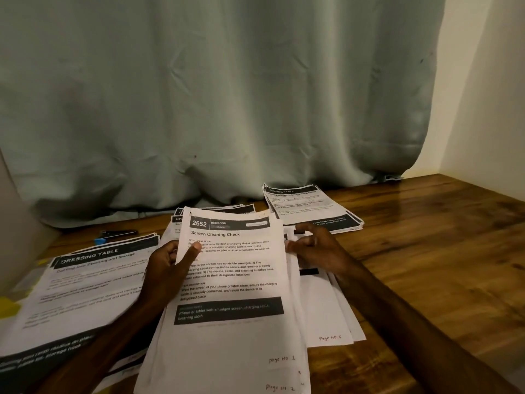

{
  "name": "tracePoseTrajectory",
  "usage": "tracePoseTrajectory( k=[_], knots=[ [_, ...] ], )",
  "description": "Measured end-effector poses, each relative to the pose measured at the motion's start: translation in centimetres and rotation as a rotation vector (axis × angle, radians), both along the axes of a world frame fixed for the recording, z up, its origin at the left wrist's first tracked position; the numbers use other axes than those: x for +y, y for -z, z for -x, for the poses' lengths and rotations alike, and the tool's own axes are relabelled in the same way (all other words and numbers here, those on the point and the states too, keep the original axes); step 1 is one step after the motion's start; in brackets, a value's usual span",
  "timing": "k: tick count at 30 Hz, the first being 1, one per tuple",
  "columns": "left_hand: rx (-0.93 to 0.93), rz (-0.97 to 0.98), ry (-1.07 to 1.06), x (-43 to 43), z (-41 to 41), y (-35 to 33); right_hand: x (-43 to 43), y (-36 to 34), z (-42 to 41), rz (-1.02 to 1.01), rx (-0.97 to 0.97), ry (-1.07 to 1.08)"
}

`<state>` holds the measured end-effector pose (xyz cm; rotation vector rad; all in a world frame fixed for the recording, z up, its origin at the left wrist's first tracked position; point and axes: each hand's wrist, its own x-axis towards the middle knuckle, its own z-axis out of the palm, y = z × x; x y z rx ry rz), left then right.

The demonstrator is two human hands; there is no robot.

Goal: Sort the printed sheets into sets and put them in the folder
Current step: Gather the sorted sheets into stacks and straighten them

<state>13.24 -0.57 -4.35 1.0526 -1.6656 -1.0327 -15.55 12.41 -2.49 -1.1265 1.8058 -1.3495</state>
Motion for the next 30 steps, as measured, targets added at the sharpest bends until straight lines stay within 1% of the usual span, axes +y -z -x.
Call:
tracePoseTrajectory(
  k=[1,2,4,7,9,12,15,18,20,22,24,28,30],
  knots=[
    [0.002,0.0,-0.001,0.0,0.0,0.0,0.2,-0.5,-0.4,0.023,-0.119,0.001],
    [0.003,-0.002,-0.002,0.0,0.0,-0.1,0.4,-0.9,-0.7,0.036,-0.184,-0.008],
    [0.007,0.0,-0.001,0.0,0.0,-0.1,0.9,-1.4,-1.4,0.042,-0.237,-0.06],
    [0.013,0.009,0.007,0.3,0.1,-0.2,1.3,-1.4,-2.3,-0.018,-0.178,-0.191],
    [0.026,0.013,0.009,0.5,0.1,-0.3,1.1,-1.0,-2.6,0.018,-0.157,-0.253],
    [0.068,0.009,0.011,1.0,0.1,-0.8,1.2,-1.1,-2.8,0.137,-0.2,-0.262],
    [0.184,-0.027,0.04,1.6,0.1,-1.5,1.4,-1.6,-2.6,0.242,-0.223,-0.227],
    [0.298,-0.151,0.163,2.7,0.0,-2.7,1.2,-1.8,-2.2,0.324,-0.269,-0.163],
    [0.267,-0.215,0.26,3.3,0.0,-3.4,1.4,-2.0,-2.3,0.359,-0.3,-0.142],
    [0.248,-0.254,0.324,3.5,0.0,-3.5,1.3,-2.1,-2.6,0.379,-0.291,-0.128],
    [0.266,-0.303,0.378,4.3,-0.1,-3.5,1.7,-2.3,-3.0,0.373,-0.252,-0.12],
    [0.218,-0.332,0.379,4.3,0.2,-3.1,1.4,-2.4,-4.3,0.323,-0.238,-0.153],
    [0.265,-0.337,0.358,4.5,0.2,-3.3,2.2,-3.2,-4.8,0.294,-0.25,-0.222]
  ],
)
